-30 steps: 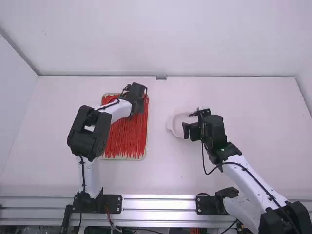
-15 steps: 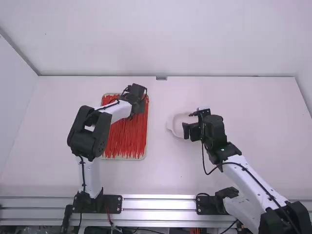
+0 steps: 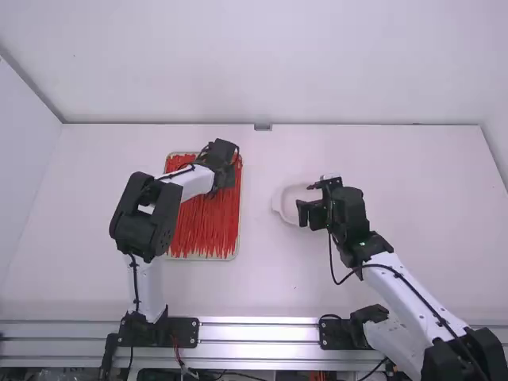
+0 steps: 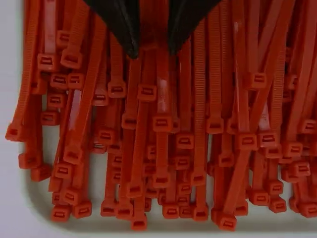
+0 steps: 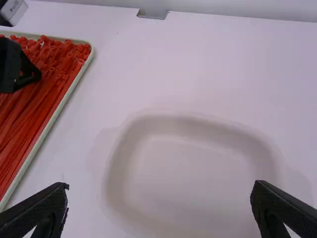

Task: Fasten the cable tie

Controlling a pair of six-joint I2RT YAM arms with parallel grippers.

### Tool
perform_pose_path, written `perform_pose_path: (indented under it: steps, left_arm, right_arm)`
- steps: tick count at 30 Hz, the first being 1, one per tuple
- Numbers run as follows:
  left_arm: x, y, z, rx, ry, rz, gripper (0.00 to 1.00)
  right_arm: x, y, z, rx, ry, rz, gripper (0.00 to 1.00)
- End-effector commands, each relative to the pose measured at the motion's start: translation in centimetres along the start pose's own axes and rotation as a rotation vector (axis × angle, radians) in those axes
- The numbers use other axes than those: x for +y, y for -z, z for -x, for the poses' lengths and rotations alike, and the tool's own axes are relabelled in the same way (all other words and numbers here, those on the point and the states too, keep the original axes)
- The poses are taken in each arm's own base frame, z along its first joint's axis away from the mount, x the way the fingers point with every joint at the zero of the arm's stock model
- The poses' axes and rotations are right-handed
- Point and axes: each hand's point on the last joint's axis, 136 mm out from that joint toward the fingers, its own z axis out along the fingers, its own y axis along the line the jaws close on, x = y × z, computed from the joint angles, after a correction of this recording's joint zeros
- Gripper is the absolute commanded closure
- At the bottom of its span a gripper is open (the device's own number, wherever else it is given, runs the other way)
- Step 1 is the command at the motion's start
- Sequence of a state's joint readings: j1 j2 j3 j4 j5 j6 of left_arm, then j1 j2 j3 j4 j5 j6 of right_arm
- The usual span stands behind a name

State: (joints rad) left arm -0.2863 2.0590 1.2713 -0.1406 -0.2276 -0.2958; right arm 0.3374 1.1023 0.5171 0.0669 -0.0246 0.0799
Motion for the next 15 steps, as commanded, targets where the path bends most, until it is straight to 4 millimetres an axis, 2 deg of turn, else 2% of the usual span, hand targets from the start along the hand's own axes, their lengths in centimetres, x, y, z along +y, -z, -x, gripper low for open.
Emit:
perform_pose_path:
  steps: [1, 15]
  left_arm:
    - [-0.09, -0.33, -0.72, 0.018, -0.001, -0.004, 0.85]
    - [-0.02, -0.33, -0.8, 0.021, -0.002, -0.001, 0.88]
  right_arm:
    - [0.35, 0.24, 1.77, -0.034, 0.002, 0.01, 0.02]
    - [0.36, 0.24, 1.77, -0.034, 0.001, 0.01, 0.02]
